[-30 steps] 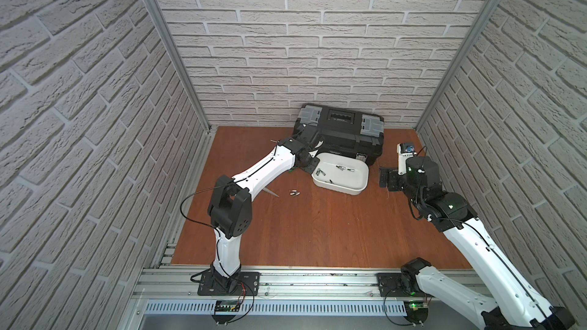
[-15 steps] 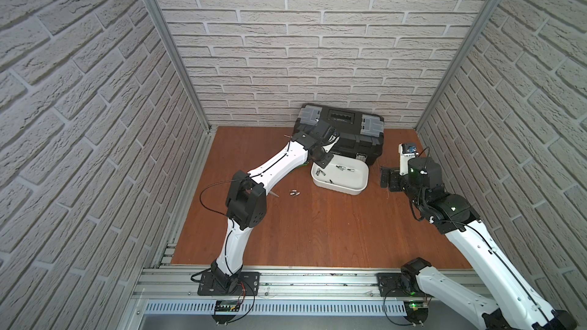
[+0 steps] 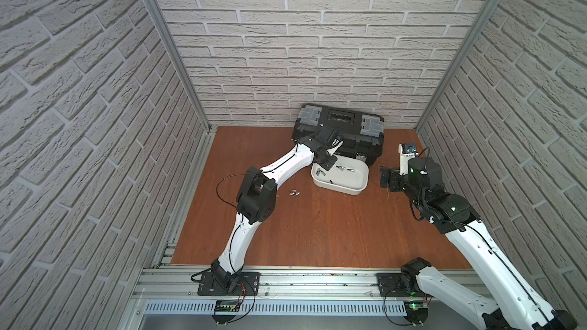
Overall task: Put the bit on the desktop into the storage box
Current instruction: Place the screwdriver bit in the storage box.
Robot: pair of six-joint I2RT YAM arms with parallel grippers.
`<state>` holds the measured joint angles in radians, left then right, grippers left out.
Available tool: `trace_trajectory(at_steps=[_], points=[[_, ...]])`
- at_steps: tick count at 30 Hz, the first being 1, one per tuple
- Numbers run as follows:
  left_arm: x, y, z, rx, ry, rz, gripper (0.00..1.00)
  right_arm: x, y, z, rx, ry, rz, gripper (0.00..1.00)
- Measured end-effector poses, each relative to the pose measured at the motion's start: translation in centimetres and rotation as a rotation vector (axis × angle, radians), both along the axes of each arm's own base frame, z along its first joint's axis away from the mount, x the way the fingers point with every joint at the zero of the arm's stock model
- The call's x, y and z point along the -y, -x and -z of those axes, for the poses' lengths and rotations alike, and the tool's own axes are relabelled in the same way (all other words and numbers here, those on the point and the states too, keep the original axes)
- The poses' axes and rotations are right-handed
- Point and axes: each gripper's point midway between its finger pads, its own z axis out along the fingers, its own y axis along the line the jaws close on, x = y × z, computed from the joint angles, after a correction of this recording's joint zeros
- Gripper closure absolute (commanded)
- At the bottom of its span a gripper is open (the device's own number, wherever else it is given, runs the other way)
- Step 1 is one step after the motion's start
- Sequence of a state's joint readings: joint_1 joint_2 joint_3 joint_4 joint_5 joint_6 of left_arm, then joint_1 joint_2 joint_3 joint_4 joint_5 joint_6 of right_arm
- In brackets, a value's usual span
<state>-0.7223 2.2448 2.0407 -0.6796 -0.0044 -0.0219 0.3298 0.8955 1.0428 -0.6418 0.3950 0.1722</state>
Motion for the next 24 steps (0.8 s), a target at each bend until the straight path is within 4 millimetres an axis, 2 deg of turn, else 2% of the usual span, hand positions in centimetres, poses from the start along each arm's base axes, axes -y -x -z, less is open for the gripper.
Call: trace_trajectory(at_steps=[9, 13, 22, 24], points=[[0.3, -0.4, 1.3, -0.007, -0.001, -0.008, 0.95, 0.0, 0.0, 0.0, 0.0, 0.0, 0.0, 0.02], [0.3, -0.4, 1.6, -0.013, -0.002, -0.014, 0.9, 0.0, 0.0, 0.0, 0.0, 0.001, 0.0, 0.02], [0.4, -0.4, 1.8, -0.016, 0.003, -0.022, 0.56, 0.0, 0.0, 0.0, -0.001, 0.001, 0.0, 0.02], [0.4, -0.5, 1.7, -0.016, 0.004, -0.023, 0.52, 0.0, 0.0, 0.0, -0.002, 0.002, 0.001, 0.02]])
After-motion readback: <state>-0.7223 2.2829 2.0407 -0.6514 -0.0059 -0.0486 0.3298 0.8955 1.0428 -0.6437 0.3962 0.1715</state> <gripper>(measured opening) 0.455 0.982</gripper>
